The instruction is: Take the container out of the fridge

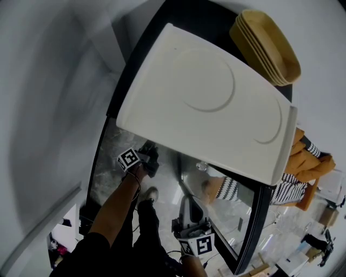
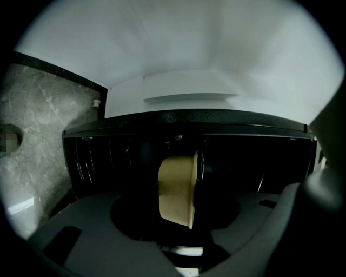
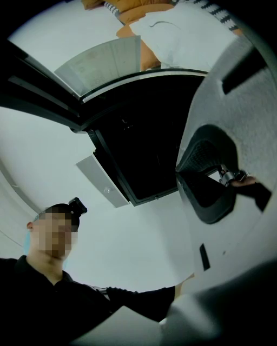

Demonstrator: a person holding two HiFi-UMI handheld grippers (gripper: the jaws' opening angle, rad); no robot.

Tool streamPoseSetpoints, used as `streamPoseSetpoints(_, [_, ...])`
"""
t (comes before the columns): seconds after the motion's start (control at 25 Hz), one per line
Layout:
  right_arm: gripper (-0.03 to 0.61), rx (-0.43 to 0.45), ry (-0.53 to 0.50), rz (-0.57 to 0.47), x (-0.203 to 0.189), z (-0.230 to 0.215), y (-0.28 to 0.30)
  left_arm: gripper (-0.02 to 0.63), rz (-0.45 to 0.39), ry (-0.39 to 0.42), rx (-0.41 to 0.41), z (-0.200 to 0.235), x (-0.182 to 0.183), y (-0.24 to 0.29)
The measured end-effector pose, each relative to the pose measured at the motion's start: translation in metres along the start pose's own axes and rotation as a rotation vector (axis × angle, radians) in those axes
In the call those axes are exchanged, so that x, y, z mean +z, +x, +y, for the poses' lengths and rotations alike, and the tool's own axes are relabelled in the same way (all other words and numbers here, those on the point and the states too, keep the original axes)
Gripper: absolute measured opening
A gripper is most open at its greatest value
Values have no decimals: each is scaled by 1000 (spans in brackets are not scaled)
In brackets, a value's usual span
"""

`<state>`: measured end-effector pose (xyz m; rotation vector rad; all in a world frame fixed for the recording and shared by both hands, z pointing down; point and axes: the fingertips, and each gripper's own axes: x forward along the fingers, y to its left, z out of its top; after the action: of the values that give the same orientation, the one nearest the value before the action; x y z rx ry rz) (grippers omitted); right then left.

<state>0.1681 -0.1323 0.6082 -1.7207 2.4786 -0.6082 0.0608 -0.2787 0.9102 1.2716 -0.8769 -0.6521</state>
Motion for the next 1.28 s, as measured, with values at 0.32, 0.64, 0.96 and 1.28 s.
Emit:
streamPoseSetpoints(0.32, [0,-3,3,-11,4,1,-9,181,9,25,1,1,-3,-14])
streamPoseSetpoints(0.64, [0,-19,21,-21,9,3,-22,179,0,15,19,-1,-9,-34])
streamPoseSetpoints(0.96, [0,-26,20,-33,13,8,-36,179,5,1,40,5,-19,-55])
streamPoseSetpoints(1.28, [0,-76,29,-3,13,9,-51,179,-11,-9,54,0,-26,-85])
